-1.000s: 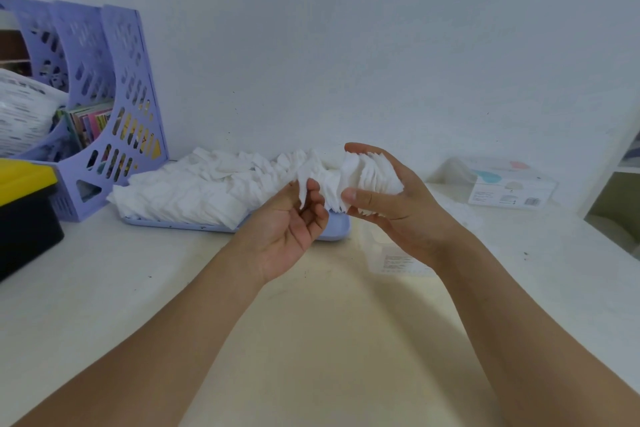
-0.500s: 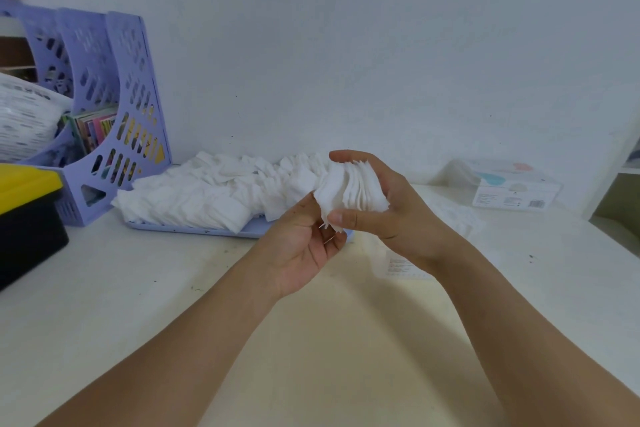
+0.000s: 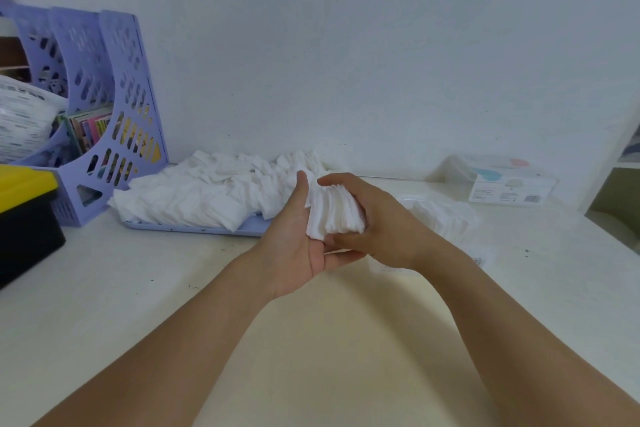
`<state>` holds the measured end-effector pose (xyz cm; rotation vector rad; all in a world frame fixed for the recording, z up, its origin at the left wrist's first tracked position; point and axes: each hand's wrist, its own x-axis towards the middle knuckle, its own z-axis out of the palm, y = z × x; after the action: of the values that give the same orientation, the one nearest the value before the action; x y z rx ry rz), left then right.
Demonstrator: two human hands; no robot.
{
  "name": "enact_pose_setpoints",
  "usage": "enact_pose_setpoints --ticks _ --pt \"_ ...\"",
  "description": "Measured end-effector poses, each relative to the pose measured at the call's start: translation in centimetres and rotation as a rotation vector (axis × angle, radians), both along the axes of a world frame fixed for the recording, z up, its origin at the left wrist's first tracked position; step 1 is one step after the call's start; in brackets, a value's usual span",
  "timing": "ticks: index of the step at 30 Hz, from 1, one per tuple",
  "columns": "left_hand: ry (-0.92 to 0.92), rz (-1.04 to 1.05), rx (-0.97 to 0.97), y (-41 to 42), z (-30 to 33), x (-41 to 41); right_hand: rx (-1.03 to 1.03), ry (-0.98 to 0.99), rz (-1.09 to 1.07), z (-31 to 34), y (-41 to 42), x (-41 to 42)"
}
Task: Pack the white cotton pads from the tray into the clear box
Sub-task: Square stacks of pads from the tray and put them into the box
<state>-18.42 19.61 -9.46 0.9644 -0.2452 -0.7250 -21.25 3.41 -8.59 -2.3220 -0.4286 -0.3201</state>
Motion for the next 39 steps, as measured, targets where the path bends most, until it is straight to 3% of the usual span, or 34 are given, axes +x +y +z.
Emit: enact_pose_setpoints --ticks 4,9,14,18,20,24,28,36,39 --pt "-0.074 0.02 0.014 -0.2 0.0 -0.1 0.069 -0.01 0.01 0.3 0.0 0.0" --pt "-0.015 0.073 -0.019 -0.3 -0.1 0.0 0.151 -0.073 0.006 0.5 0.3 -0.3" --pt "-0.001 0.145 0.011 -0.4 -0.3 0.1 0.026 -0.18 -0.051 0.7 0.5 -0.3" --pt "0.029 0.11 -0.006 -0.4 -0.3 0.3 -0.124 -0.009 -0.044 0.4 1.0 -0.3" --pt "-0.024 0.033 0.004 -0.1 -0.3 0.2 -0.082 0.057 -0.036 -0.1 1.2 -0.2" --pt "-0.188 -0.117 0.083 0.1 -0.8 -0.2 -0.041 0.088 -0.018 -0.1 0.9 -0.3" --pt "-0.218 -0.147 0.062 0.2 -0.7 -0.6 -0.112 0.117 0.036 0.2 0.9 -0.8" --pt "-0.319 -0.179 0.113 0.7 -0.2 -0.1 0.226 0.219 0.108 2.9 -0.9 -1.8" --pt "-0.36 -0.178 0.147 0.5 -0.3 -0.3 0.223 0.205 0.072 2.5 -1.0 -1.6"
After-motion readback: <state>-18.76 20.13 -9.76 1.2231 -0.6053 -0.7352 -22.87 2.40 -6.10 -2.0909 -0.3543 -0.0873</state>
